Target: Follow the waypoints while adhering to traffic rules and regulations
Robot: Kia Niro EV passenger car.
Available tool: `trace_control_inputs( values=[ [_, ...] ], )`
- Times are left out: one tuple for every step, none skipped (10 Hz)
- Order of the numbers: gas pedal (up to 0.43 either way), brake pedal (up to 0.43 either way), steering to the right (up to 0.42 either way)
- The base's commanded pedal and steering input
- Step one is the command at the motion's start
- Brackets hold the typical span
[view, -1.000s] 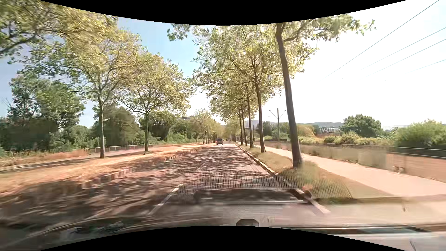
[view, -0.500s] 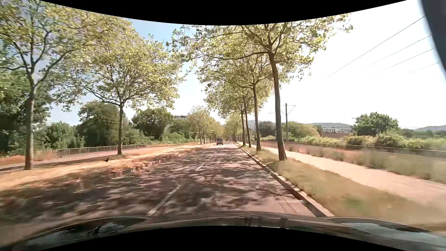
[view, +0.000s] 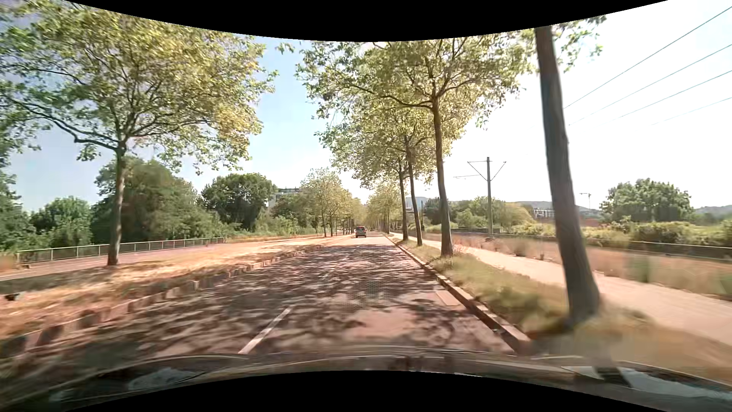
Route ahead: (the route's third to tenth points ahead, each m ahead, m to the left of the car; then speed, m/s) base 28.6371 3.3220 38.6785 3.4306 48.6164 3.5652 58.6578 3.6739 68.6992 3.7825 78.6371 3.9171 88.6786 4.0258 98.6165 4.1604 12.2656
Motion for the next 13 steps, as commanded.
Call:
trace_control_inputs(
  values=[
    [0.047,0.0,-0.001],
    [0.047,0.0,-0.001],
    [0.059,0.0,-0.001],
    [0.059,0.0,-0.001],
    [0.059,0.0,0.0],
    [0.059,0.0,0.0],
    [0.059,0.0,0.0],
    [0.079,0.0,-0.001],
    [0.079,0.0,-0.001],
    [0.079,0.0,0.0],
    [0.079,0.0,0.0],
    [0.079,0.0,0.0],
    [0.079,0.0,-0.001]
  ],
)
